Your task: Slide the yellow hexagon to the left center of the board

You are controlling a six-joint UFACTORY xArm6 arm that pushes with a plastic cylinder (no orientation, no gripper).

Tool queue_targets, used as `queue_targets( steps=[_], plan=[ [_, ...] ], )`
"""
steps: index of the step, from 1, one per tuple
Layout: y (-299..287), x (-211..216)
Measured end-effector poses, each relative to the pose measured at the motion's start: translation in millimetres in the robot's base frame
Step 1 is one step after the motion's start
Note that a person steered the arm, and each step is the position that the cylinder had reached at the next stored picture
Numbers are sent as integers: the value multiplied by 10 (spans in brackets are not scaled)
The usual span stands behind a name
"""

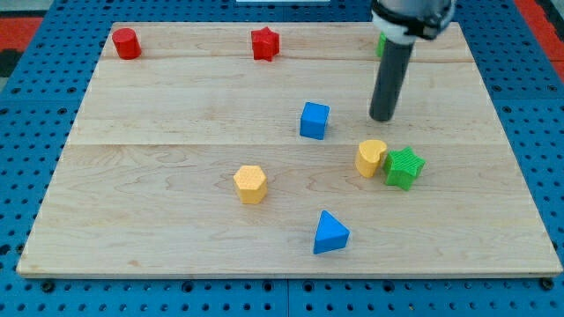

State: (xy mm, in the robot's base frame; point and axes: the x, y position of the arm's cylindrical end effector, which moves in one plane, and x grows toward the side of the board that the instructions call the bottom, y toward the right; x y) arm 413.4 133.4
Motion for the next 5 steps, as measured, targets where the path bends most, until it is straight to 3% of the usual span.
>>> queue_targets(
  steps=[2, 3, 5],
  plan=[
    [47, 872],
    [-585, 1064],
    [-2375, 1009]
  ],
)
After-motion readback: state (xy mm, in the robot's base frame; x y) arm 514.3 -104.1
